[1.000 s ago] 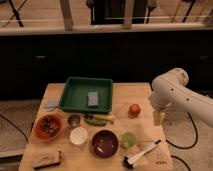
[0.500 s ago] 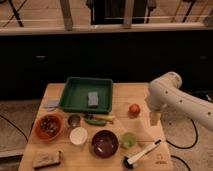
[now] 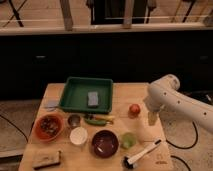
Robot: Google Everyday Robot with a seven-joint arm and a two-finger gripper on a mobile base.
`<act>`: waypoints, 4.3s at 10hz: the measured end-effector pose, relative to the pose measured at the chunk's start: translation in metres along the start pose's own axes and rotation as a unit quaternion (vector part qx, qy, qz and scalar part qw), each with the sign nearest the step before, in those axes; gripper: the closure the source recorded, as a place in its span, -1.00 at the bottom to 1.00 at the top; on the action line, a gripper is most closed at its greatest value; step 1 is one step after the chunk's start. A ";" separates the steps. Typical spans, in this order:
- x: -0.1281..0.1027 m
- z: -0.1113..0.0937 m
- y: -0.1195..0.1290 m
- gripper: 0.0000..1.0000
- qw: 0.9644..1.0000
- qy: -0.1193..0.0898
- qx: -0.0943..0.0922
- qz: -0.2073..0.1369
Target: Place apple in paper cup
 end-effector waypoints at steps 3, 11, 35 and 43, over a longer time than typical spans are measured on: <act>-0.001 0.008 -0.005 -0.60 1.000 -0.010 0.005 -0.005; 0.000 0.033 -0.017 -0.60 0.999 -0.038 0.021 -0.005; -0.018 0.083 -0.061 -0.60 0.995 -0.088 0.021 -0.036; -0.020 0.093 -0.066 -0.60 0.993 -0.106 -0.007 -0.045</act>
